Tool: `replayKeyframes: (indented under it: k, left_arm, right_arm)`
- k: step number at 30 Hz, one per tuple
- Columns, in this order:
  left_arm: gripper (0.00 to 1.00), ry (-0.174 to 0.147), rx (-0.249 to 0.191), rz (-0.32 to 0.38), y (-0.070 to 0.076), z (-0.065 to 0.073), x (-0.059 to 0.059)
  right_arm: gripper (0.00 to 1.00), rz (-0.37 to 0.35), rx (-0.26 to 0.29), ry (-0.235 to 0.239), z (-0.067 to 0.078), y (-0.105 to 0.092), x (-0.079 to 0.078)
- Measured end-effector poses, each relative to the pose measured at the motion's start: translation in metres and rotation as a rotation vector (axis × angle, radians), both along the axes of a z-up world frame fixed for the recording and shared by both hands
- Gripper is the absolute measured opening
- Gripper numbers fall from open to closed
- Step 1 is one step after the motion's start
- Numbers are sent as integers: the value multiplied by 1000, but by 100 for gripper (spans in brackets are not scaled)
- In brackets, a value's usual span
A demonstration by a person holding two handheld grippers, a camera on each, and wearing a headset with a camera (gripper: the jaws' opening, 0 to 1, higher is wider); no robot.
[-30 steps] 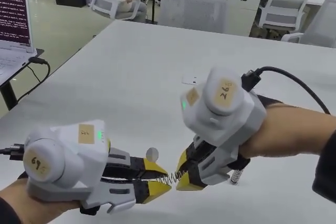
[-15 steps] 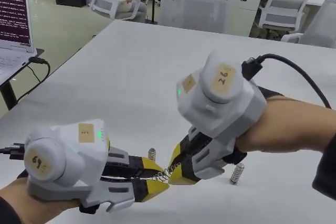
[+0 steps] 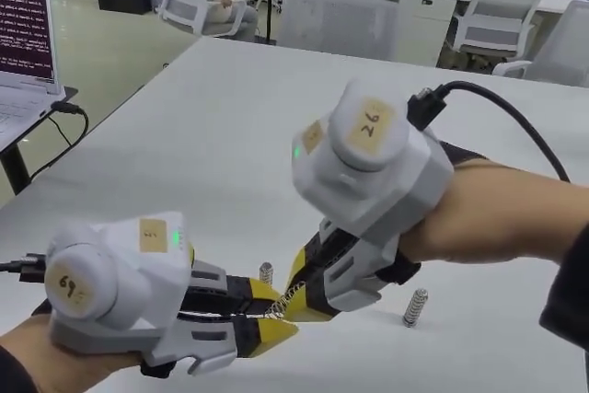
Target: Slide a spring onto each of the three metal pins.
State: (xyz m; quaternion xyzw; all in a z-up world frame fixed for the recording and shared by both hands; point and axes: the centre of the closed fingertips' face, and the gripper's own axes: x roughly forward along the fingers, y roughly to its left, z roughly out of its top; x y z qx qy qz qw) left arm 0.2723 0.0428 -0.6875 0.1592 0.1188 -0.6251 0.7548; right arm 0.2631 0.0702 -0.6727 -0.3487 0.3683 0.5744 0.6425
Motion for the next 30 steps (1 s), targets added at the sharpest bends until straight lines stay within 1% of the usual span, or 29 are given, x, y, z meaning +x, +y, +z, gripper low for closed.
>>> replayKeyframes:
  k: [5,6,7,8,10,12,16,17,22,25,27,30]
  left_arm:
    - [4,4,4,-9,-2,-1,-3]
    - [4,2,2,-8,-2,-1,-2]
    - [4,3,1,-9,-2,-1,-2]
    - [4,7,-1,-13,-2,0,-3]
    - [4,0,0,-9,-2,-1,-3]
    - [4,4,5,-7,-1,-1,-2]
    - [5,6,26,-6,0,-5,-3]
    - [6,9,26,-6,0,-5,-3]
    - [10,18,18,0,0,-3,-3]
    - [8,12,17,3,0,-3,-2]
    - [4,2,19,-1,0,-3,-2]
    - [3,-8,18,-3,0,-3,-2]
  right_arm:
    - [7,7,1,10,2,5,-4]
    - [7,14,0,-1,4,6,-4]
    - [7,14,-1,1,4,6,-5]
    - [7,14,-7,3,3,5,-5]
    - [7,13,-13,-1,3,4,-4]
    - [7,12,-17,-4,3,3,-4]
    - [7,11,-28,-6,3,0,-4]
    - [7,11,-36,-14,2,-1,-2]
    - [7,7,-65,-19,-2,-6,-1]
    - [7,9,-74,-15,-4,-8,-1]
    - [7,10,-76,-17,-4,-8,-1]
    - [7,11,-74,-19,-4,-7,-1]
